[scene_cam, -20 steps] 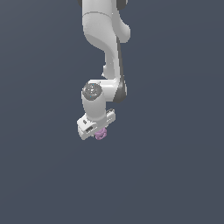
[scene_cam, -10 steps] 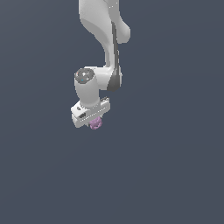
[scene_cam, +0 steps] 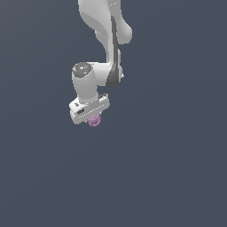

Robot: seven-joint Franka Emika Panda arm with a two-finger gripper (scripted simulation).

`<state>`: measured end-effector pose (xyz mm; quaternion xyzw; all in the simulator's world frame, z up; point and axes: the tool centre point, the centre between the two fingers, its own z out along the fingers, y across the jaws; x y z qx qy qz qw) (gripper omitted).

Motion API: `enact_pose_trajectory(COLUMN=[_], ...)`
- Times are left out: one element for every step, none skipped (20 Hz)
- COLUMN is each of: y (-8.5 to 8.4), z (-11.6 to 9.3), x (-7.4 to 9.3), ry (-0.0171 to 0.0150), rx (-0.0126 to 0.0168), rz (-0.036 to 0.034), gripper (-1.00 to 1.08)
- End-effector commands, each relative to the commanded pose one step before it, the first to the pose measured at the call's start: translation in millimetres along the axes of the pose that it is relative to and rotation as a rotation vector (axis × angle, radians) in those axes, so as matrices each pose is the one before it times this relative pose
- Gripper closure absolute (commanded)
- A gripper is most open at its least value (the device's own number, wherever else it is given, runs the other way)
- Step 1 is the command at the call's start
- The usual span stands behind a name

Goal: Pick up the object and move it to a goal position.

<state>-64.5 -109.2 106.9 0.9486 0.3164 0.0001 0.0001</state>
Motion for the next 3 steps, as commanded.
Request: enact_pose_trajectory(y=[0.04, 0.14, 0.05], z=[-0.03, 0.29, 0.11], x=[0.38, 0.56, 0.20], ry=[-0.00007, 0.00000, 0.00000], rx=[0.00032, 0.00000, 0.00000], rz=[-0.00070, 0.00000, 0.00000], gripper=[1.08, 1.08, 1.08])
